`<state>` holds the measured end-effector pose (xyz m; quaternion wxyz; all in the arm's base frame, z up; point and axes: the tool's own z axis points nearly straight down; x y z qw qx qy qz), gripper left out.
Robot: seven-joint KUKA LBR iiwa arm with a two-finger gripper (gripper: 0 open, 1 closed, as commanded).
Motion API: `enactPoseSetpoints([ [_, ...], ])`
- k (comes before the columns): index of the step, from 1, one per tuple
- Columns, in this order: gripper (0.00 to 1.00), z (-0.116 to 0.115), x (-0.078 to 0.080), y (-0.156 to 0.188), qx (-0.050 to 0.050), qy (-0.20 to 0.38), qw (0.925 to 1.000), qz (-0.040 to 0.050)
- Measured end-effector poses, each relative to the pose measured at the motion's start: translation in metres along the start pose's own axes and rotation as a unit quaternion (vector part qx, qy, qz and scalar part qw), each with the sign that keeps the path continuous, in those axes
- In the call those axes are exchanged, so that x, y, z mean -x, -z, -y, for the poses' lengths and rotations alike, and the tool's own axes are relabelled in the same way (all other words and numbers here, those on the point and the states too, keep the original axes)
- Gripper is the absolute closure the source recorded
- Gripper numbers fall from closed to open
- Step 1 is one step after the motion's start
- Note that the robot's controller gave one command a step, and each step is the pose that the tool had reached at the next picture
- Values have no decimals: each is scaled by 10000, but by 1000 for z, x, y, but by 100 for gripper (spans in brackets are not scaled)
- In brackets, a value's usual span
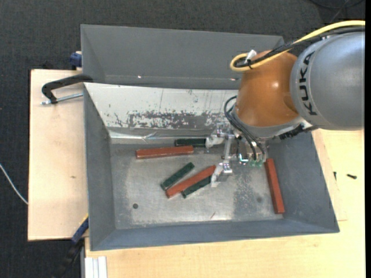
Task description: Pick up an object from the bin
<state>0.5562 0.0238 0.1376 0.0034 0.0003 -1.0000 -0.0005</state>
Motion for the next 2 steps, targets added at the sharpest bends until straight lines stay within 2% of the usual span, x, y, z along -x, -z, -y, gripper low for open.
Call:
enactPoseSetpoints([
  [1, 0, 0, 2, 4, 1, -3, 10000, 40],
  [2, 100, 4, 4, -60, 6, -358, 9994, 33],
])
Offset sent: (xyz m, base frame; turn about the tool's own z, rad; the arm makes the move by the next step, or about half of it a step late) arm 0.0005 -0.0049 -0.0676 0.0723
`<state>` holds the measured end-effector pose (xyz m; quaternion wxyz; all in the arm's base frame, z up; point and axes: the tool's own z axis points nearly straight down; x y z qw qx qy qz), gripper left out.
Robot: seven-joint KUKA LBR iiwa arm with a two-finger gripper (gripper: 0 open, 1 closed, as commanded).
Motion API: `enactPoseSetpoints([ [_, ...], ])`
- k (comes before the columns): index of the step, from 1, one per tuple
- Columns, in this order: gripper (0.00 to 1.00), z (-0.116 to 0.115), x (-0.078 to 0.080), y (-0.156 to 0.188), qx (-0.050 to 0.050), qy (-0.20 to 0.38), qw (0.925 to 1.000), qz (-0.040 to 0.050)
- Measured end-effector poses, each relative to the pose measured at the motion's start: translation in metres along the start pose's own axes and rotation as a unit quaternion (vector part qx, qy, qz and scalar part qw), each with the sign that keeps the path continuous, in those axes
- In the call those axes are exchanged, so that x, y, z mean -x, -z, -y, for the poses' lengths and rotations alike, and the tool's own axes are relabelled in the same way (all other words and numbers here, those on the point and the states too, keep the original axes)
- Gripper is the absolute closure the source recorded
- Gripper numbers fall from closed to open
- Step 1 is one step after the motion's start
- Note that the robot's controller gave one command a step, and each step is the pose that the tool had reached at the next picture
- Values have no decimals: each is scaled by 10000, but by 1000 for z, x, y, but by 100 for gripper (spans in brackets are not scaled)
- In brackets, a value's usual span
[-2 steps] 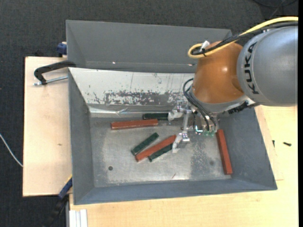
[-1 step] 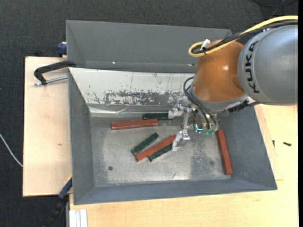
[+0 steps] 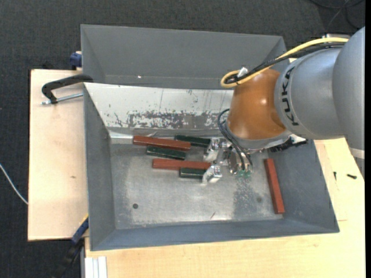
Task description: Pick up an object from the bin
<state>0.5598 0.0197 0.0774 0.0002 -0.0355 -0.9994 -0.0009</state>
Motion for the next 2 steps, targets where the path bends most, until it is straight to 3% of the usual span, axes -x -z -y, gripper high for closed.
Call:
enactPoseSetpoints([
  [1, 100, 0, 0, 0, 1, 0, 10000, 0],
  [2, 100, 9, 18, 195, 1, -209, 9998, 58],
])
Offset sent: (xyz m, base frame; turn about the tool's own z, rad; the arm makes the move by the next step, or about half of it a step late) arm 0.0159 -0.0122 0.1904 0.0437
